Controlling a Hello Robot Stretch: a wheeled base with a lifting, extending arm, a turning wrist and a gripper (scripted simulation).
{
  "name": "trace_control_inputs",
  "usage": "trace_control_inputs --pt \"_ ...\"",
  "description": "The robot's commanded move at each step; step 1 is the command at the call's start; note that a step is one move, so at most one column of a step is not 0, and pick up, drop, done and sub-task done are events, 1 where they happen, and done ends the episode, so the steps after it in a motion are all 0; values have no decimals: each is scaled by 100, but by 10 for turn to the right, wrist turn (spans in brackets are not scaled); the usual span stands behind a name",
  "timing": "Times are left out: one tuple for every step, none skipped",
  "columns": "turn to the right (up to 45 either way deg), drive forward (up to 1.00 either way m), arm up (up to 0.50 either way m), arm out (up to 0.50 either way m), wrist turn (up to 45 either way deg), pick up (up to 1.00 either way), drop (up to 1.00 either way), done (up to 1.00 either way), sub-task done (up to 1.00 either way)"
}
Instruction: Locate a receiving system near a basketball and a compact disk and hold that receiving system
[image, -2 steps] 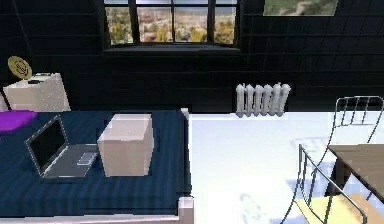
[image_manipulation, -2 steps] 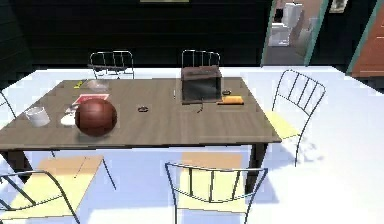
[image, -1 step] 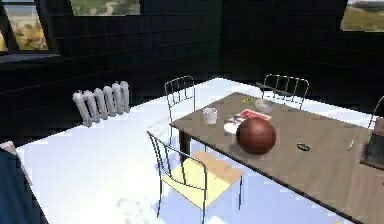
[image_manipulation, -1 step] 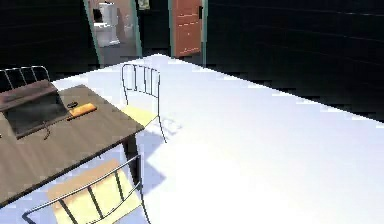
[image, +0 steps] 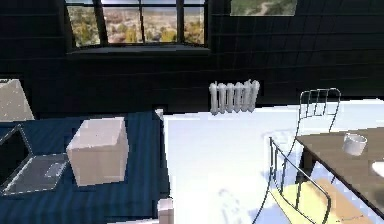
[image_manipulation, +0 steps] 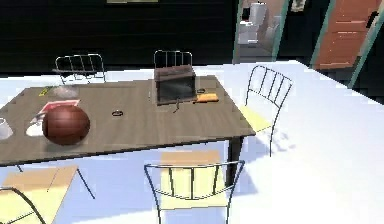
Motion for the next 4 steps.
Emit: trace_control_inputs --pt "450 0 0 0 0 0 0 0 0" --pt "450 0 0 0 0 0 0 0 0" --pt "450 0 0 0 0 0 0 0 0" --pt "0 60 0 0 0 0 0 0 0"
